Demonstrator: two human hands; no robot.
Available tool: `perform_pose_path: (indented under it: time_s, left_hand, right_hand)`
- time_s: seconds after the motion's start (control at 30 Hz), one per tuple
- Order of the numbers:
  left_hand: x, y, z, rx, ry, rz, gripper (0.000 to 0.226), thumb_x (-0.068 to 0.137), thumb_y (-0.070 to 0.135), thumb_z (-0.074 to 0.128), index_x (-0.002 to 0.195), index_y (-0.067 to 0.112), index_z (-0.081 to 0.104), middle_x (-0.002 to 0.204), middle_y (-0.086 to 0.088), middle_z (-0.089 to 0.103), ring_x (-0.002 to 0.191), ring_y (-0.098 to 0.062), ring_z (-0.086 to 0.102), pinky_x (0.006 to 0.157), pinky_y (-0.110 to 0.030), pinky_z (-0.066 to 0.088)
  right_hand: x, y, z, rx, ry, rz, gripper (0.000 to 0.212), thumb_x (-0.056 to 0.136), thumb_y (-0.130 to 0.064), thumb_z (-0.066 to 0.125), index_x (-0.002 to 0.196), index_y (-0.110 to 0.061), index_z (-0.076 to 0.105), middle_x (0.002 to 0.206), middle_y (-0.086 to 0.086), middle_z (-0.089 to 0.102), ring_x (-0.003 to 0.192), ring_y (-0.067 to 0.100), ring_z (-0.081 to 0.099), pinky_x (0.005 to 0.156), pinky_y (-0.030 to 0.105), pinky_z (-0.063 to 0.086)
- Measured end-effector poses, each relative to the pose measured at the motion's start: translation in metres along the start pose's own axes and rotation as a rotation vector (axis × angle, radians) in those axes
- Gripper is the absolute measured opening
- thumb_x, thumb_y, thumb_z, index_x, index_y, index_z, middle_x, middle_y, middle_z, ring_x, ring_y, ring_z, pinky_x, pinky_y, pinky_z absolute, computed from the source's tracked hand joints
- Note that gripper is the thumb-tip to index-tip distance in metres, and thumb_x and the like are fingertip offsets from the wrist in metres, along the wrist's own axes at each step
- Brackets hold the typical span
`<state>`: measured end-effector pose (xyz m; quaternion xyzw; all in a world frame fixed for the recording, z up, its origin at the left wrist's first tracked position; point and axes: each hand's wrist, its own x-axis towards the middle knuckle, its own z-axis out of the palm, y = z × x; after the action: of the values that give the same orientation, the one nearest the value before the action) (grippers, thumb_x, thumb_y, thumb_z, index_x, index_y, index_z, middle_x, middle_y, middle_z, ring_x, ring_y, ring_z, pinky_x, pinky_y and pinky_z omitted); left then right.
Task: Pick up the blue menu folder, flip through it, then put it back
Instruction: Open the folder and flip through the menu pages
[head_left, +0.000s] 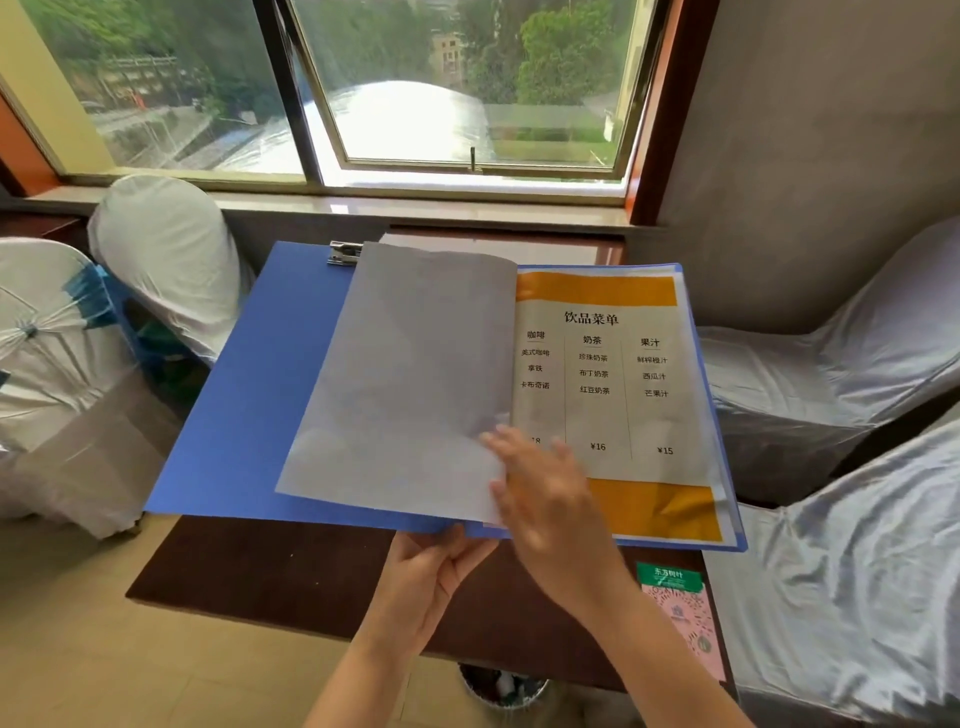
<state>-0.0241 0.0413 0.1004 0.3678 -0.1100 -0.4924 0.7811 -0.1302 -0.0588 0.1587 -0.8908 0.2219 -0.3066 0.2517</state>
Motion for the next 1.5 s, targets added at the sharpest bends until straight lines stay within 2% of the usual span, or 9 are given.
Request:
perform_pose_path:
  time_s: [0.13,0.2,0.3,0.47,0.83,1.17,1.27,1.37,1.5]
  left_hand:
    - [0.003,0.005,-0.009,-0.041,0.037,0.0,0.038,0.074,-0.005,0.056,0.106,0.013,0.063,0.102,-0.015,0.073,0.097,-0.033,0.069,0.069,-0.038,0.059]
    - [0.004,0.007,-0.014,-0.04,0.042,0.004,0.036,0.074,-0.005,0.056,0.102,0.014,0.067,0.102,-0.014,0.073,0.098,-0.032,0.068,0.07,-0.038,0.059]
    - [0.007,0.009,-0.018,-0.034,0.034,0.005,0.038,0.075,-0.004,0.056,0.106,0.017,0.064,0.101,-0.012,0.074,0.098,-0.031,0.068,0.071,-0.038,0.059]
    - [0.011,0.012,-0.02,0.006,0.024,0.003,0.035,0.076,-0.002,0.055,0.102,0.019,0.066,0.099,-0.01,0.075,0.097,-0.028,0.07,0.071,-0.037,0.059]
    - [0.015,0.01,-0.018,-0.017,0.028,-0.029,0.036,0.074,-0.003,0.055,0.104,0.015,0.061,0.093,-0.011,0.076,0.091,-0.028,0.071,0.067,-0.037,0.06]
    - [0.016,0.014,-0.015,-0.016,0.049,-0.016,0.036,0.074,-0.007,0.054,0.105,0.01,0.058,0.09,-0.012,0.074,0.089,-0.029,0.072,0.066,-0.037,0.06]
    - [0.014,0.014,-0.015,-0.011,0.056,-0.017,0.037,0.073,-0.006,0.055,0.105,0.012,0.058,0.092,-0.012,0.075,0.089,-0.028,0.072,0.065,-0.037,0.06]
    - [0.013,0.015,-0.015,-0.02,0.065,-0.017,0.039,0.072,-0.005,0.054,0.106,0.014,0.057,0.09,-0.011,0.075,0.086,-0.027,0.072,0.064,-0.038,0.06]
    - [0.01,0.013,-0.013,-0.041,0.068,-0.018,0.043,0.072,-0.005,0.055,0.108,0.016,0.056,0.091,-0.01,0.076,0.087,-0.028,0.072,0.063,-0.037,0.06]
  right_hand:
    - [-0.013,0.049,-0.058,-0.212,0.333,0.267,0.059,0.079,-0.011,0.068,0.132,-0.017,0.045,0.143,0.021,0.037,0.135,0.034,0.028,0.108,0.054,0.031]
    - [-0.021,0.071,-0.087,-0.132,0.246,0.499,0.073,0.077,-0.012,0.072,0.139,-0.025,0.034,0.147,0.017,0.029,0.135,0.034,0.027,0.103,0.055,0.036]
    - [-0.032,0.087,-0.116,0.429,-0.002,0.636,0.066,0.082,-0.01,0.065,0.128,-0.047,0.038,0.126,-0.003,0.053,0.108,0.014,0.059,0.077,0.036,0.057]
    - [-0.043,0.096,-0.128,0.514,-0.152,0.601,0.049,0.081,-0.004,0.063,0.111,-0.042,0.057,0.119,-0.014,0.058,0.101,0.011,0.062,0.07,0.031,0.06]
    - [-0.034,0.093,-0.12,0.352,0.091,0.548,0.021,0.08,-0.006,0.065,0.078,-0.027,0.07,0.085,-0.001,0.073,0.081,0.014,0.069,0.064,0.024,0.06]
    - [-0.026,0.081,-0.11,0.147,0.281,0.457,0.012,0.078,-0.022,0.065,0.09,-0.023,0.066,0.127,0.003,0.051,0.114,0.024,0.051,0.076,0.027,0.053]
    - [-0.025,0.07,-0.106,0.428,0.374,0.446,0.034,0.08,-0.043,0.054,0.114,-0.039,0.054,0.116,-0.012,0.063,0.104,0.011,0.064,0.072,0.02,0.058]
    - [-0.018,0.07,-0.097,1.134,0.465,0.629,0.046,0.089,-0.049,0.042,0.133,-0.037,0.039,0.108,0.001,0.072,0.1,0.017,0.068,0.08,0.035,0.057]
    - [-0.016,0.062,-0.078,1.219,0.424,0.777,0.024,0.097,-0.013,0.039,0.103,-0.024,0.06,0.101,0.003,0.069,0.083,0.011,0.07,0.062,0.024,0.058]
